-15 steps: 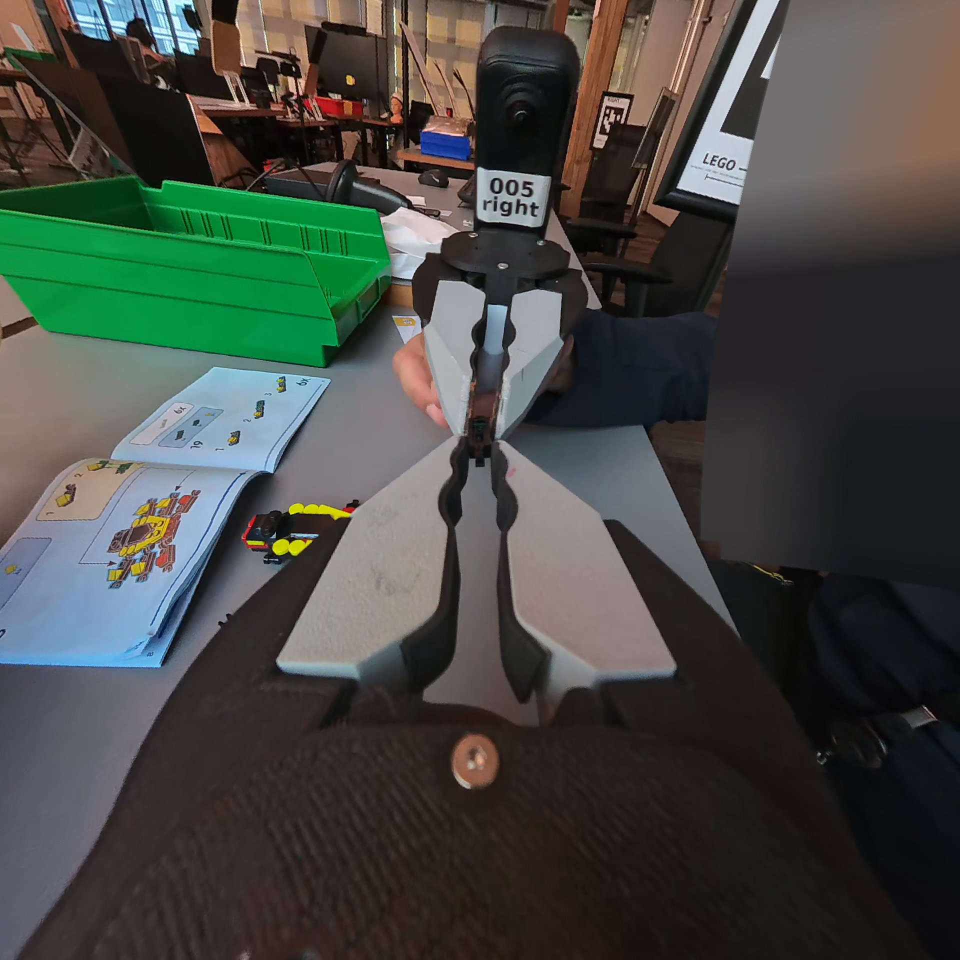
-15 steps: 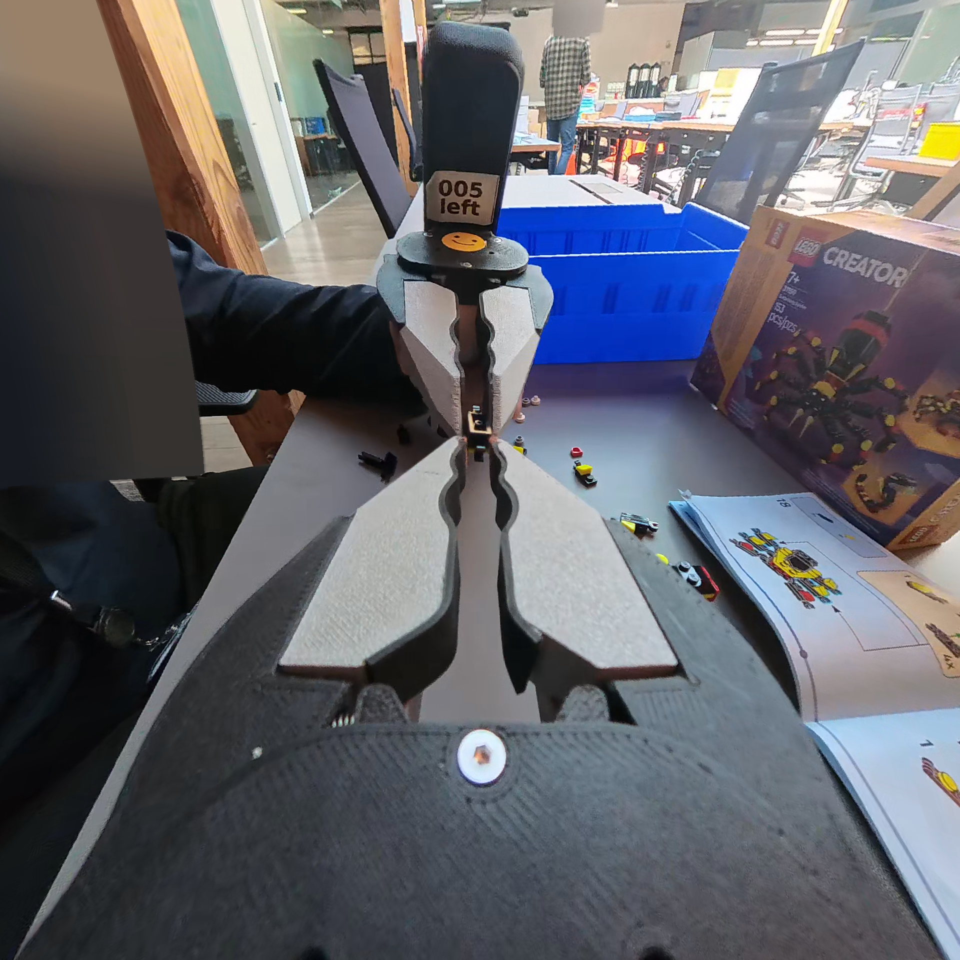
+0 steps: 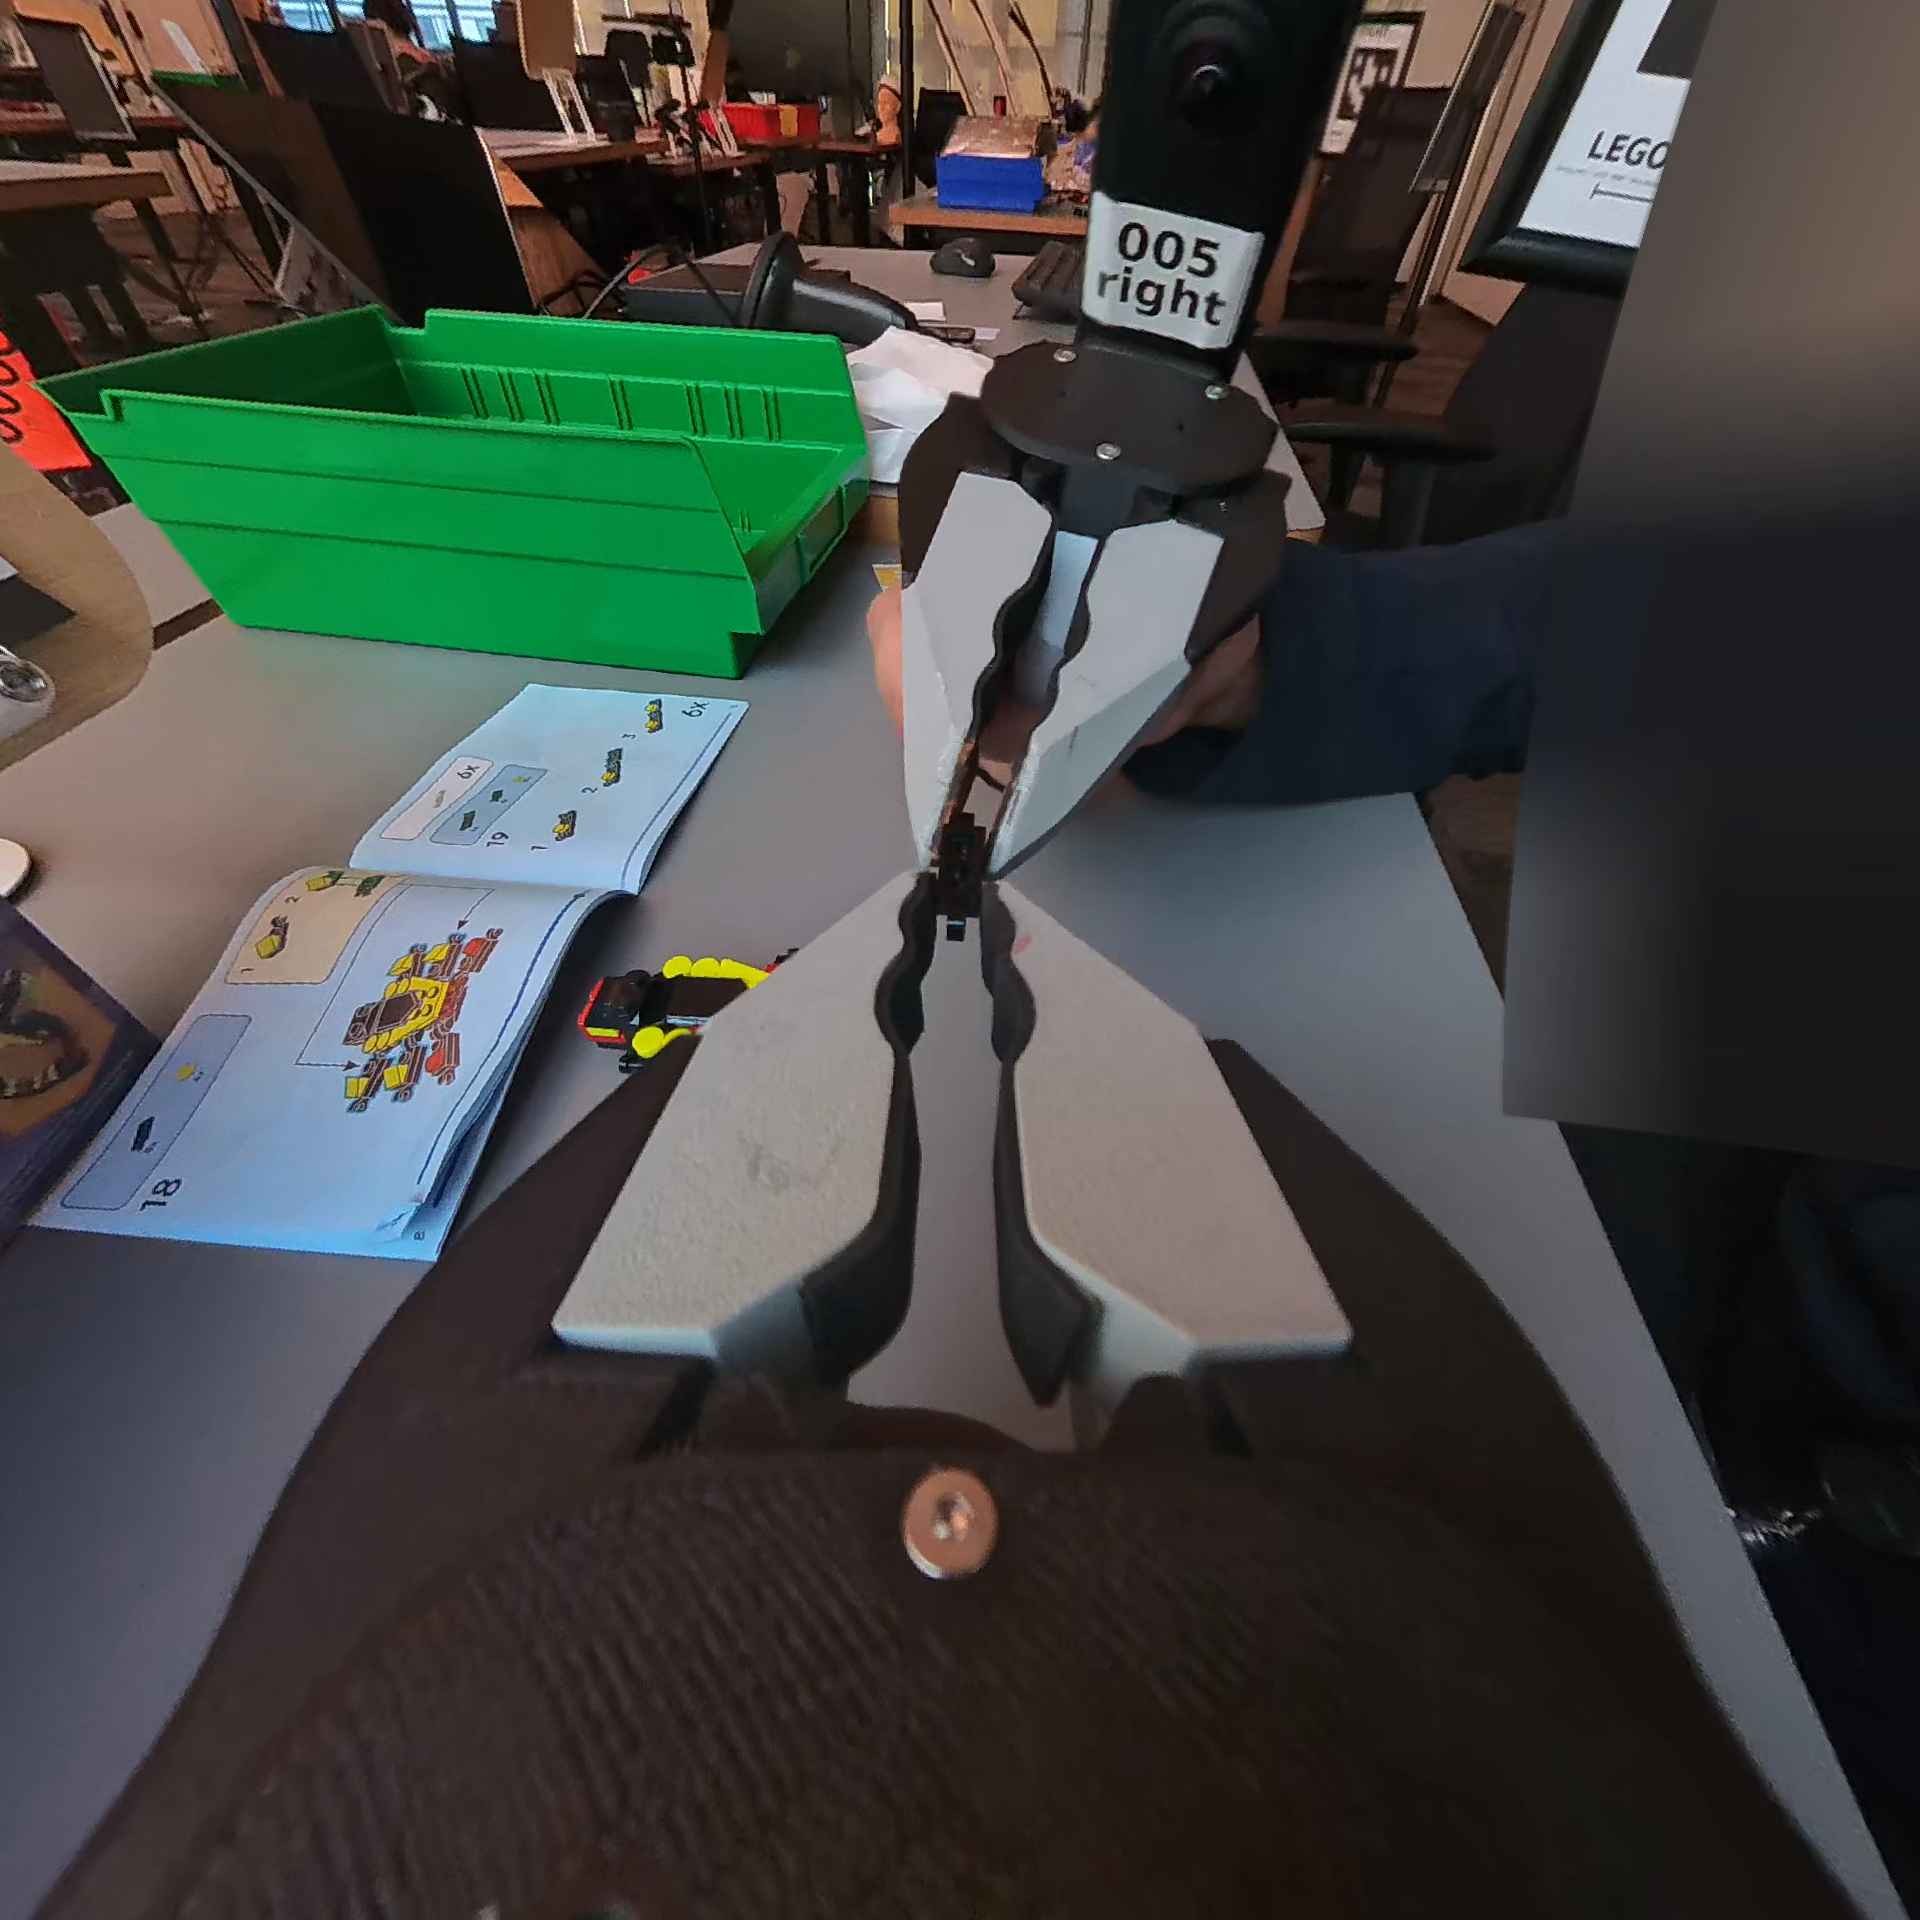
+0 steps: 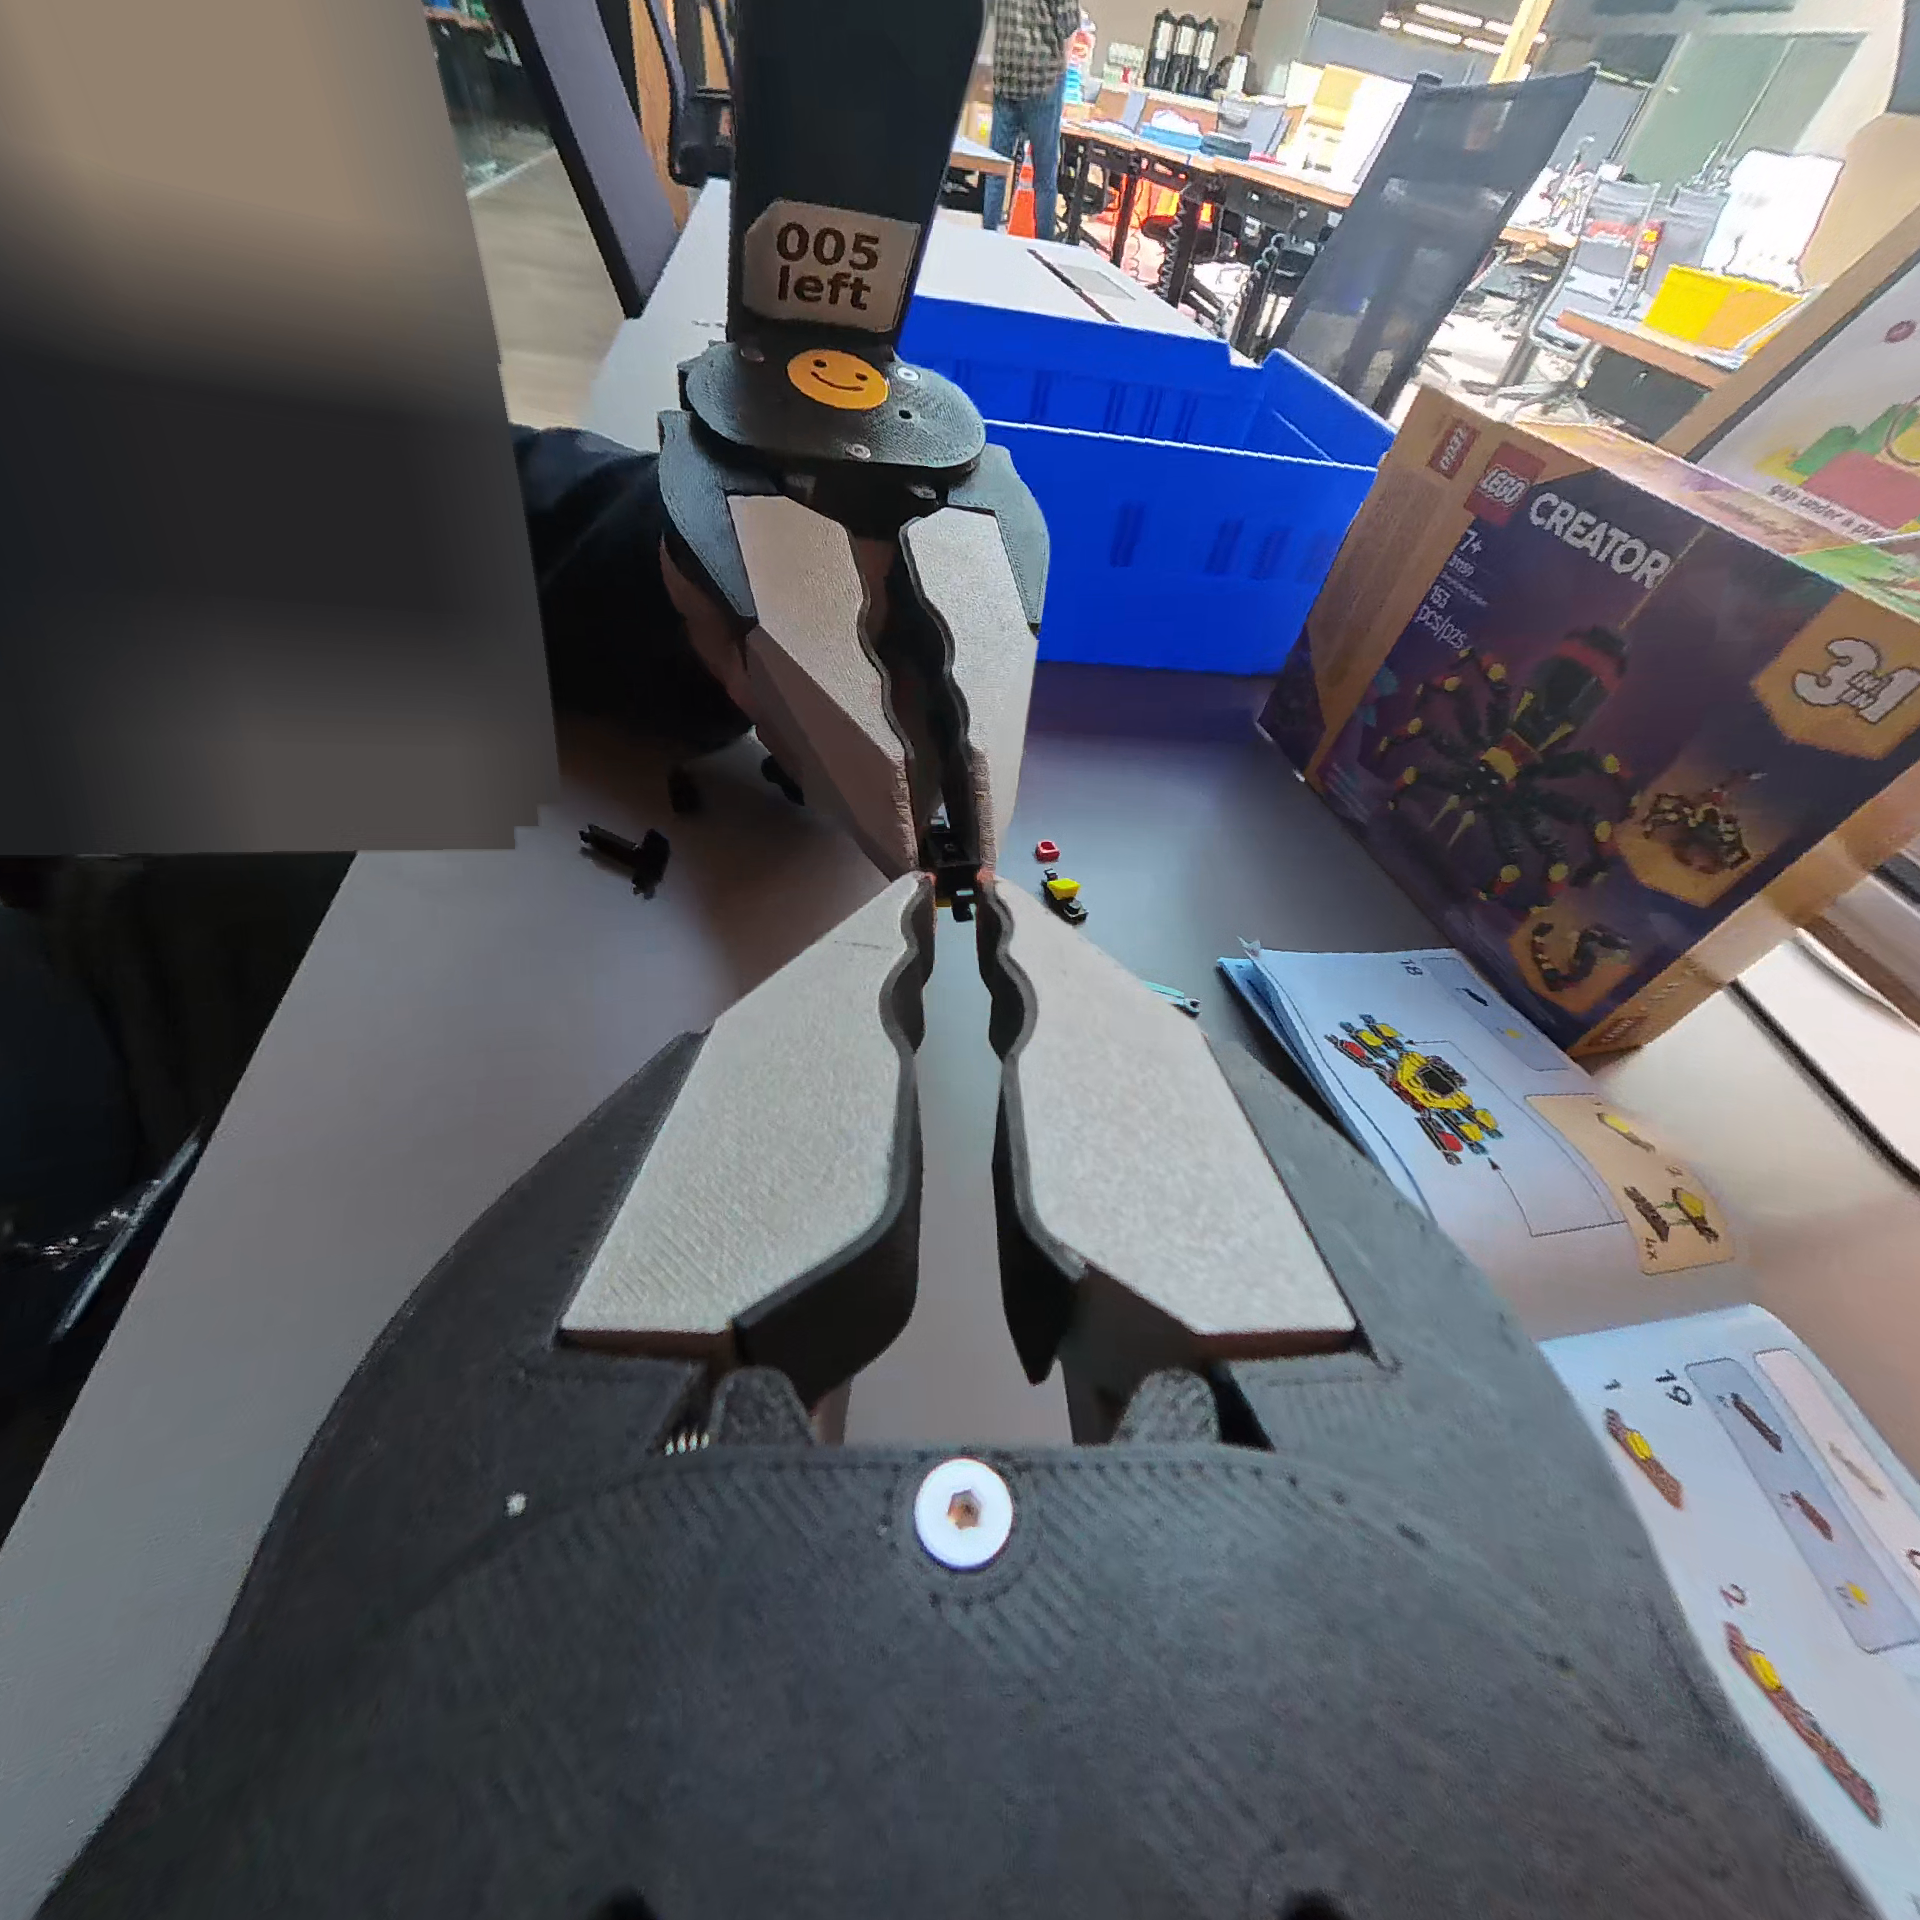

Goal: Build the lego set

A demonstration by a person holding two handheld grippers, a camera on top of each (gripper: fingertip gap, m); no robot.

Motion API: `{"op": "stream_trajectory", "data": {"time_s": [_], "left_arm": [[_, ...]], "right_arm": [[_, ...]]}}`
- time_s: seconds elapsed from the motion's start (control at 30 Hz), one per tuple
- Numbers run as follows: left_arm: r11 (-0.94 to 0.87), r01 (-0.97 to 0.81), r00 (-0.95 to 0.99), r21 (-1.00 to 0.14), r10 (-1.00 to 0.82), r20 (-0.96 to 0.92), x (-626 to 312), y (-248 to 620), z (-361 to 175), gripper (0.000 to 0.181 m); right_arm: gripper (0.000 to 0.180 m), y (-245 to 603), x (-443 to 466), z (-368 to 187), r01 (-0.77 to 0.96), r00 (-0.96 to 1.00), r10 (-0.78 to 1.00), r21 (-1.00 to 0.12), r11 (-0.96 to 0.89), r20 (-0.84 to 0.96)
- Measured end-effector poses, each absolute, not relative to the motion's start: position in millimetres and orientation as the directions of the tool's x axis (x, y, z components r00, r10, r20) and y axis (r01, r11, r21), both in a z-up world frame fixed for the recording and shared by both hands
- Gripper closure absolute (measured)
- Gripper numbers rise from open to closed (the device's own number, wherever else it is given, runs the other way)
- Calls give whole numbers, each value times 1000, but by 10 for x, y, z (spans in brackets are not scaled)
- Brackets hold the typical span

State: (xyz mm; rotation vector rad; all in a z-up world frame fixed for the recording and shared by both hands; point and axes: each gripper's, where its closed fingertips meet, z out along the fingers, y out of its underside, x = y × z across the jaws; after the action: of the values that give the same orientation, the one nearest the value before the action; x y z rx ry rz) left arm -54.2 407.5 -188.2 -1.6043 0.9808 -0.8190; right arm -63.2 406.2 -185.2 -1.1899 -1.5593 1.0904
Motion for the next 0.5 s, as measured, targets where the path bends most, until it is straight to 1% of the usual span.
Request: {"op": "stream_trajectory", "data": {"time_s": [0.1,0.17,0.2,0.23,0.27,0.33,0.4,0.5], "left_arm": [[-22,-203,419,-979,-906,-67,-531,4045,-1834,175],[134,-209,413,-969,-886,-212,-521,4006,-1749,175],[254,-228,424,-940,-843,-331,-526,3988,-1686,175],[384,-256,443,-887,-769,-460,-538,3974,-1610,175],[474,-292,469,-831,-686,-556,-561,3984,-1545,175],[540,-405,498,-737,-546,-674,-624,4069,-1517,175],[566,-485,485,-667,-460,-743,-639,4118,-1552,175],[588,-585,448,-559,-340,-827,-628,4167,-1617,175]], "right_arm": [[174,4030,-626,-1800,180,-191,977,-975,129,94],[174,3993,-608,-1713,122,-194,970,-978,170,144],[171,3990,-591,-1669,98,-178,967,-974,203,183],[164,4007,-571,-1632,83,-151,964,-969,234,220],[158,4023,-548,-1605,78,-130,961,-964,253,242],[153,4036,-507,-1558,73,-123,968,-971,228,218],[153,4042,-495,-1537,76,-147,982,-989,129,116],[146,4088,-525,-1585,100,-168,985,-995,-10,-27]]}}
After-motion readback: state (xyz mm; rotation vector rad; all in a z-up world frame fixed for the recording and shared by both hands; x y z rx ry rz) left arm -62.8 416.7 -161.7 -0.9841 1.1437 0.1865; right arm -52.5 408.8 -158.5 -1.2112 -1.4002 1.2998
